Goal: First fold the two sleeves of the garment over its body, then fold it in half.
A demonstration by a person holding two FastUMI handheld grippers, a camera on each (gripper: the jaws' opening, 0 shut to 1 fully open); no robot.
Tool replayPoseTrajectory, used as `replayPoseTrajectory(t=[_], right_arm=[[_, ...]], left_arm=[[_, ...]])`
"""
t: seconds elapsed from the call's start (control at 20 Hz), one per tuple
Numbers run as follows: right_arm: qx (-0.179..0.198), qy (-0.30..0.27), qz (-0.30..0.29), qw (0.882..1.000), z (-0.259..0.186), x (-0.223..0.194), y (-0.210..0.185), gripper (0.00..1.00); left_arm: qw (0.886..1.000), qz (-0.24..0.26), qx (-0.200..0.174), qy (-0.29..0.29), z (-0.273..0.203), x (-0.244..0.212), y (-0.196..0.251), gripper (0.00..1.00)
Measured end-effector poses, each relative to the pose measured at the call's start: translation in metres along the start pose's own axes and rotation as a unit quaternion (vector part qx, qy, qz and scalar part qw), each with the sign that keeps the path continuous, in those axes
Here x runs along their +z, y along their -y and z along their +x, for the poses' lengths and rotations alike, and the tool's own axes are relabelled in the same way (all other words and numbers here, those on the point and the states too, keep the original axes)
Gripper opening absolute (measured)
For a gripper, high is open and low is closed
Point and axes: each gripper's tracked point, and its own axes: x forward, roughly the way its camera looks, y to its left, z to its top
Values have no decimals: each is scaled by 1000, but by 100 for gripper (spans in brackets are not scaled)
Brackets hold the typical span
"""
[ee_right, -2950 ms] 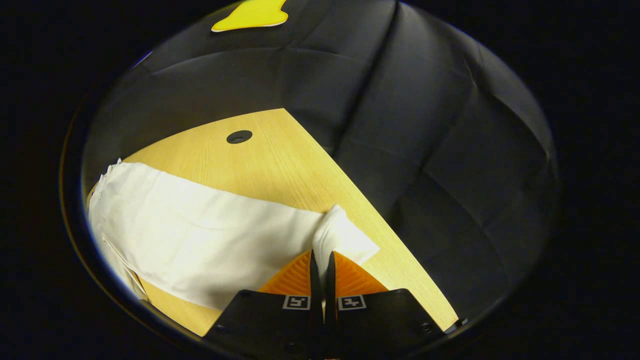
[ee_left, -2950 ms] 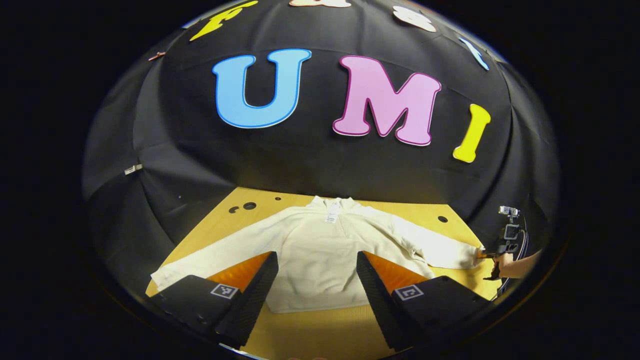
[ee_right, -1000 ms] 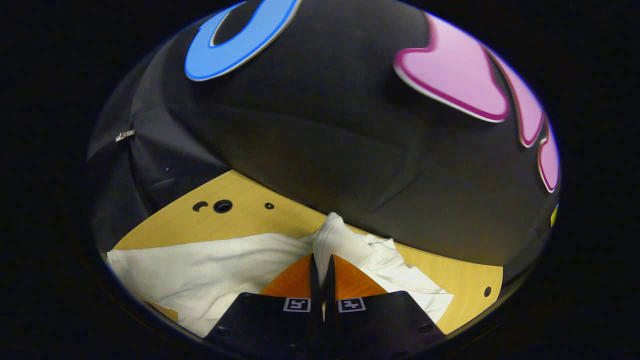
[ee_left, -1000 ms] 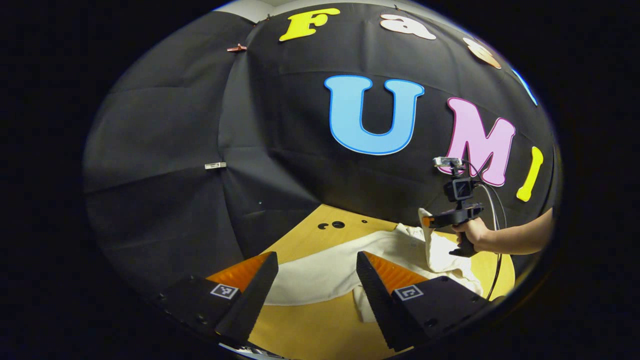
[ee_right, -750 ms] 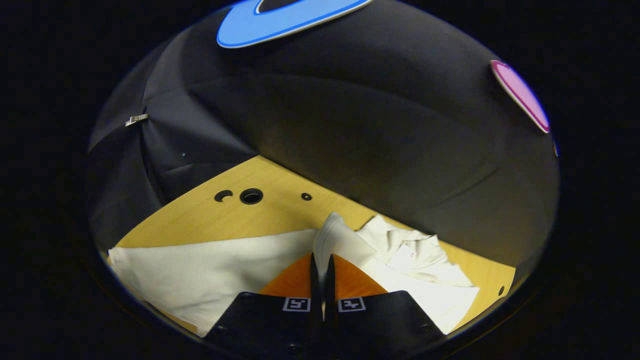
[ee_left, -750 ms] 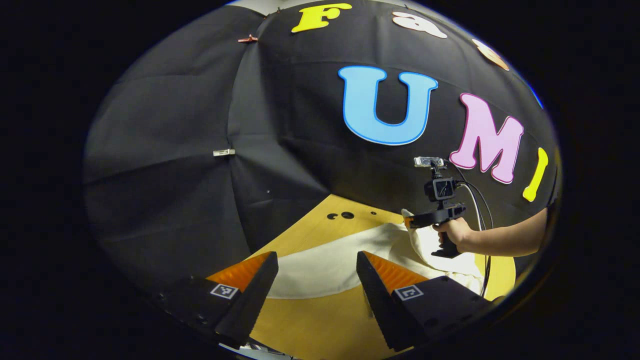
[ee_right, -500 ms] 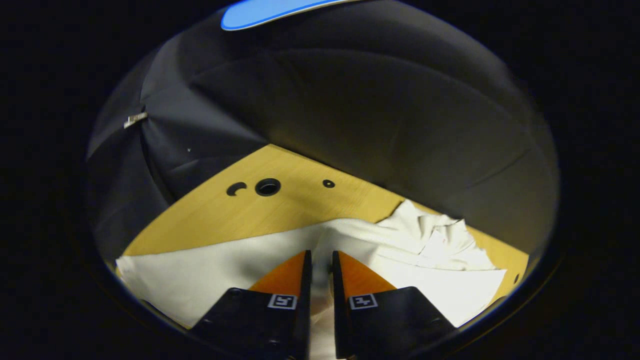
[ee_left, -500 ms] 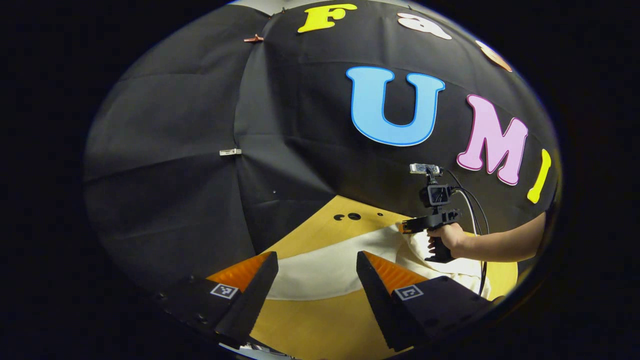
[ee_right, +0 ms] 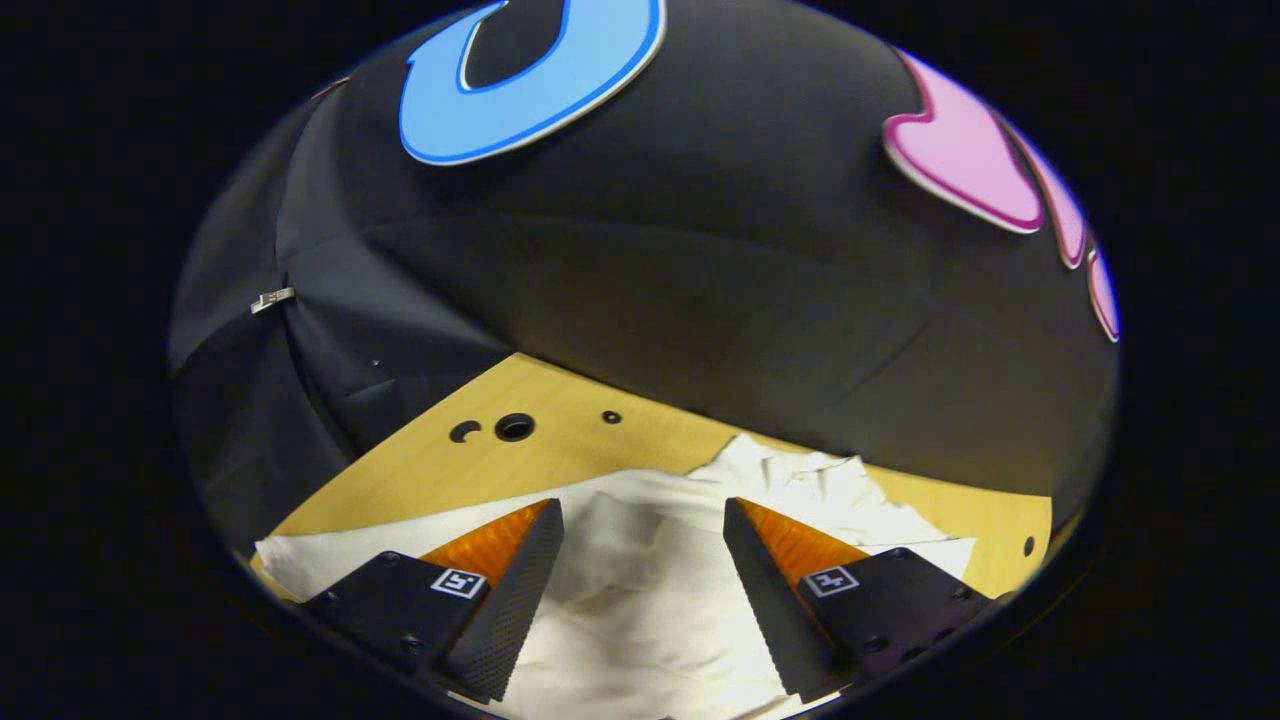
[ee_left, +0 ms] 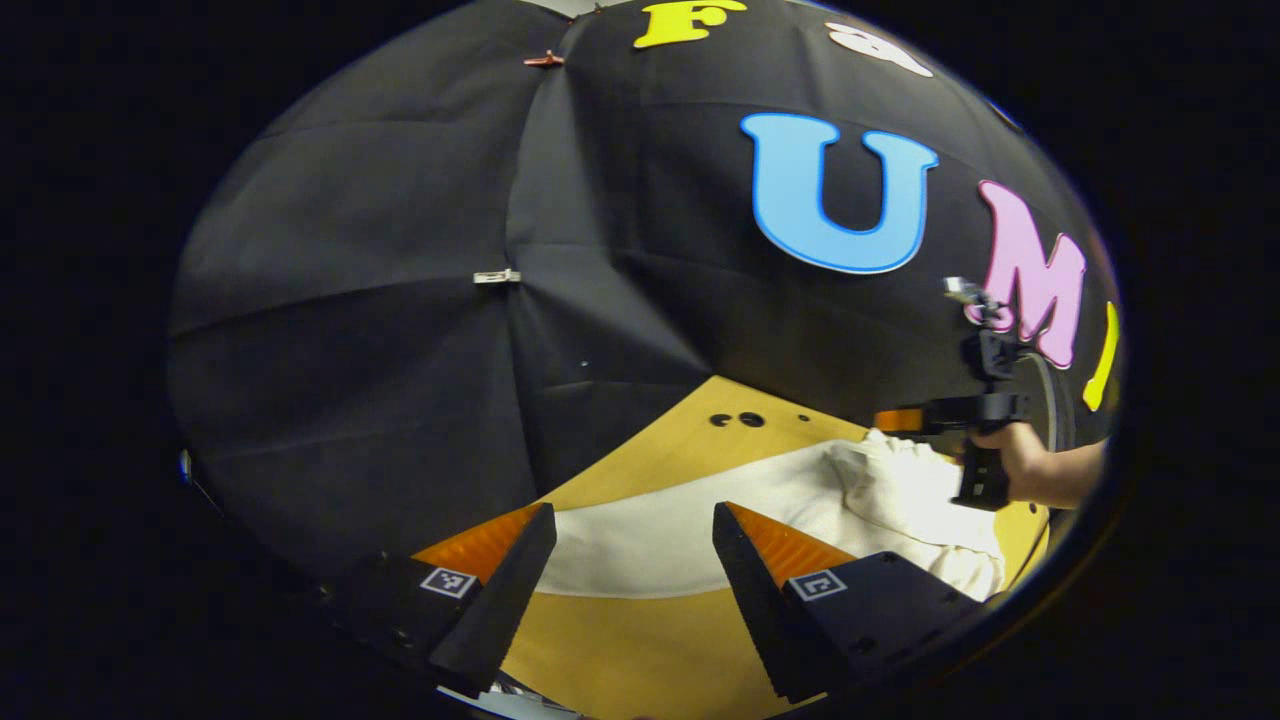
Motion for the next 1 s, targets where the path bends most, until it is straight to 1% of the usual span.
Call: replayPoseTrajectory(t=[0.15, 0.25, 0.35, 0.45, 0.5, 0.55, 0.8, 0.9, 1.0], right_arm=[[-17, 0, 1, 1000, -35, -17, 41, 98], [-47, -10, 10, 999, -60, -36, 77, 98], [-69, -16, 40, 997, -84, -51, 106, 98], [-98, -14, 57, 993, -112, -65, 138, 98], [-115, -10, 61, 991, -125, -71, 153, 98], [-129, -10, 63, 990, -139, -78, 169, 98], [-171, -25, 72, 982, -196, -110, 215, 98], [-181, -34, 83, 979, -213, -123, 228, 98], [-186, -40, 104, 976, -227, -134, 235, 98]], left_arm=[[999, 0, 39, -22, 24, -25, -31, 97], [997, -15, 62, -41, 39, -40, -47, 97], [995, -35, 76, -54, 54, -50, -57, 97], [993, -37, 94, -67, 73, -61, -69, 97], [991, -33, 102, -76, 81, -68, -74, 100], [990, -30, 109, -87, 88, -75, -79, 98], [981, -28, 135, -136, 114, -107, -97, 98], [974, -28, 153, -164, 115, -123, -104, 98], [967, -31, 154, -198, 112, -141, -100, 97]])
